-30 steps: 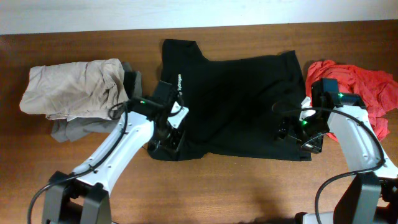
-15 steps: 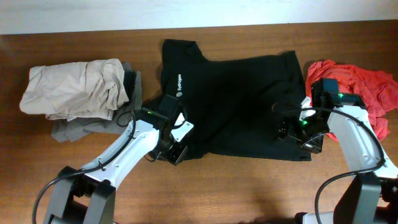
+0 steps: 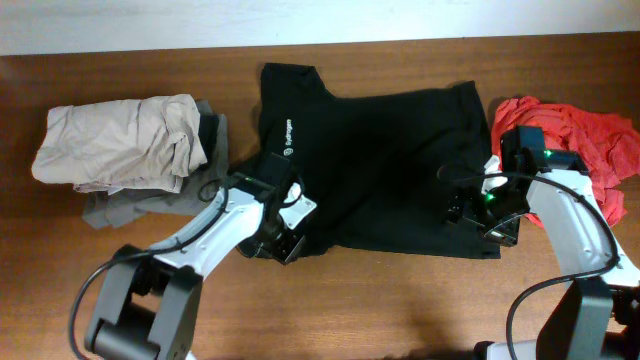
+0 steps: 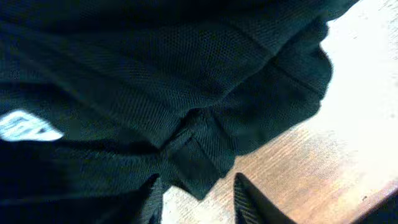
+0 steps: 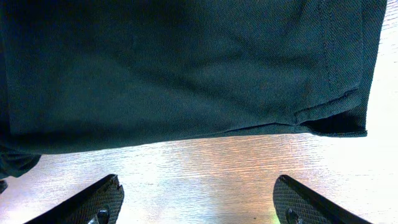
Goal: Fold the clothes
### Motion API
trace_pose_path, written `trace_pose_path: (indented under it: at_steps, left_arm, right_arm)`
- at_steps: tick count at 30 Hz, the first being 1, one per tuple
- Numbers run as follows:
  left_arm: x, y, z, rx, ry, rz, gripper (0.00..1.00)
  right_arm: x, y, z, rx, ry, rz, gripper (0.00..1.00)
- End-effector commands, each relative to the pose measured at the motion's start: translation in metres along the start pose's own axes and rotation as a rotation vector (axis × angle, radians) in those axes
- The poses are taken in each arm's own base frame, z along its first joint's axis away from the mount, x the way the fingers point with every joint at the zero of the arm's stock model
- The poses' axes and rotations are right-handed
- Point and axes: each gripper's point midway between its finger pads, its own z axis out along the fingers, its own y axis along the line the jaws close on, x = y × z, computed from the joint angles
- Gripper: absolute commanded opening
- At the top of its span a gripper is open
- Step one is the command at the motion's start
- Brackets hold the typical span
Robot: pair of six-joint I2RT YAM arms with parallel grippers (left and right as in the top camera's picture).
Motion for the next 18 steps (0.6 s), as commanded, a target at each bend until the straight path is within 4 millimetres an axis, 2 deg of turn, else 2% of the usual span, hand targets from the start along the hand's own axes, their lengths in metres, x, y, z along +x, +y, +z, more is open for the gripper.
trace_pose_path:
  at_steps: [1,7,14,18]
  left_arm:
    - [0.002,-0.006,0.007,0.025,0.012,0.033,0.27]
    - [-0.006,-0.007,-0.006,0.024,0.004,0.035,0.10]
    - [-0.034,-0.009,-0.044,-0.001,-0.042,0.048,0.06]
    - [-0.039,-0.010,-0.053,-0.004,-0.052,0.057,0.06]
  right_arm:
    - [0.001,0.002,-0.003,-0.001,-0.018,-0.004,0.82]
    - [0.001,0.002,-0.003,-0.001,-0.018,-0.004,0.82]
    - [0.000,0.002,-0.003,-0.002,-0.020,-0.004,0.82]
    - [0.000,0.002,-0.003,-0.002,-0.021,-0.004,0.82]
